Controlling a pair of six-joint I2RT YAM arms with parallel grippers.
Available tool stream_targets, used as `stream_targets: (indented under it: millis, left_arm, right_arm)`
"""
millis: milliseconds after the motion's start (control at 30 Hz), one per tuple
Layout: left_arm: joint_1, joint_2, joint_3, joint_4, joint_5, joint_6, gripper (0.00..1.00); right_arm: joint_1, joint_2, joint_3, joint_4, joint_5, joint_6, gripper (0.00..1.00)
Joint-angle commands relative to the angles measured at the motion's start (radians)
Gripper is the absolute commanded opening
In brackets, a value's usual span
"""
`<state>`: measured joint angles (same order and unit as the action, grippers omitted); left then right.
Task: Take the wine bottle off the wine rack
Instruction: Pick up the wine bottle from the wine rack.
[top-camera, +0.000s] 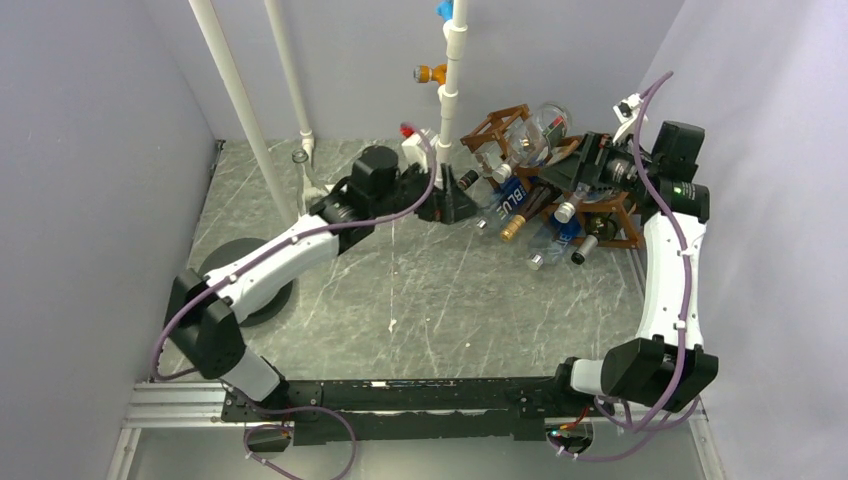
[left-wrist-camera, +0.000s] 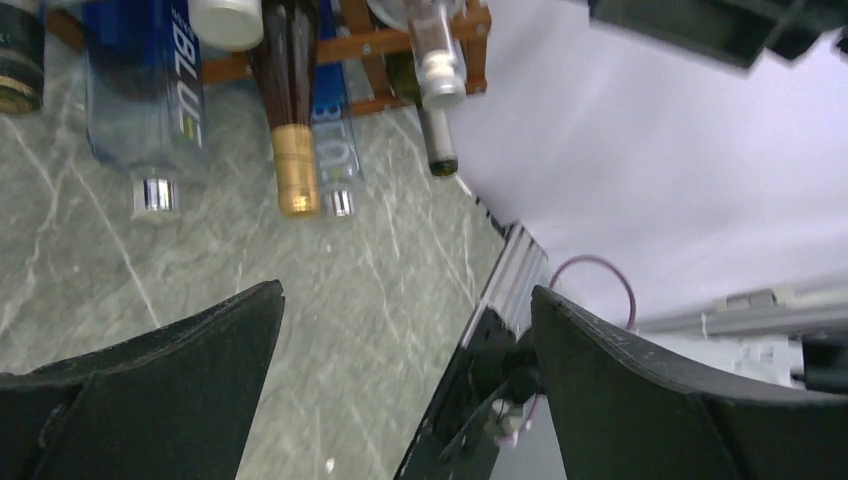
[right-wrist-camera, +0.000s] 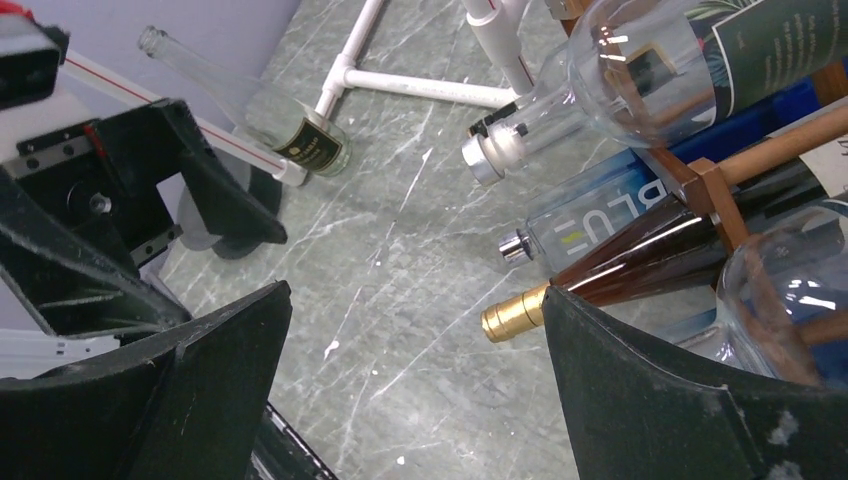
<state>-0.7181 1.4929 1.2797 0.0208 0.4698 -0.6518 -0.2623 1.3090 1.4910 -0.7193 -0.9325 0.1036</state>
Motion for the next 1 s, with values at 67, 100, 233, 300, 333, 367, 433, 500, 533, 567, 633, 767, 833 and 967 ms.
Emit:
stream_targets:
  millis: [67, 100, 233, 300, 333, 367, 433, 500, 533, 567, 633, 767, 833, 967]
  left_arm:
    - [-0.025, 0.162, 0.304, -0.202, -0.242, -0.092, 0.99]
    - [-0.026, 0.189, 0.341, -0.233, -0.266, -0.088, 0.99]
    - [-0.026, 0.278, 0.439, -0.235, -0.294, -0.064, 0.98]
    - [-0.026, 0.312, 0.472, -0.214, -0.291, -0.053, 0.98]
    - [-0.026, 0.327, 0.487, -0.204, -0.282, -0.049, 0.97]
    - [-0.025, 0.343, 0.504, -0.196, -0.273, -0.044, 0.98]
    - [-0.026, 0.371, 0.531, -0.176, -0.257, -0.032, 0.99]
    - [-0.026, 0.39, 0.546, -0.148, -0.239, -0.021, 1.0]
    - [-0.025, 0.397, 0.549, -0.13, -0.231, -0.013, 1.0]
    - [-0.025, 0.406, 0.551, -0.115, -0.225, -0.005, 1.0]
    - [-0.025, 0.422, 0.563, -0.099, -0.219, 0.005, 0.99]
    - [-0.016, 0.451, 0.587, -0.079, -0.201, 0.016, 1.0]
    - [-0.005, 0.46, 0.579, -0.041, -0.171, 0.008, 1.0]
    - [0.025, 0.484, 0.577, -0.001, -0.112, -0.022, 1.0]
  right_arm:
    - [-0.057, -0.057, -0.034, 0.074, -0.06, 0.038, 1.0]
    - [-0.064, -0.06, -0.038, 0.078, -0.065, 0.04, 1.0]
    - [-0.087, -0.062, -0.041, 0.079, -0.078, 0.033, 1.0]
    - [-0.101, -0.065, -0.041, 0.077, -0.086, 0.028, 1.0]
    - [-0.109, -0.067, -0.044, 0.077, -0.091, 0.026, 1.0]
    - [-0.116, -0.072, -0.048, 0.077, -0.096, 0.025, 1.0]
    - [-0.131, -0.083, -0.057, 0.083, -0.109, 0.025, 1.0]
    - [-0.144, -0.09, -0.067, 0.089, -0.122, 0.027, 1.0]
    - [-0.149, -0.093, -0.072, 0.091, -0.128, 0.026, 1.0]
    - [-0.152, -0.097, -0.076, 0.095, -0.134, 0.028, 1.0]
    - [-0.159, -0.103, -0.083, 0.098, -0.144, 0.029, 1.0]
    - [-0.166, -0.108, -0.084, 0.098, -0.156, 0.029, 1.0]
    - [-0.168, -0.111, -0.087, 0.099, -0.157, 0.028, 1.0]
    - [-0.175, -0.117, -0.092, 0.101, -0.157, 0.027, 1.0]
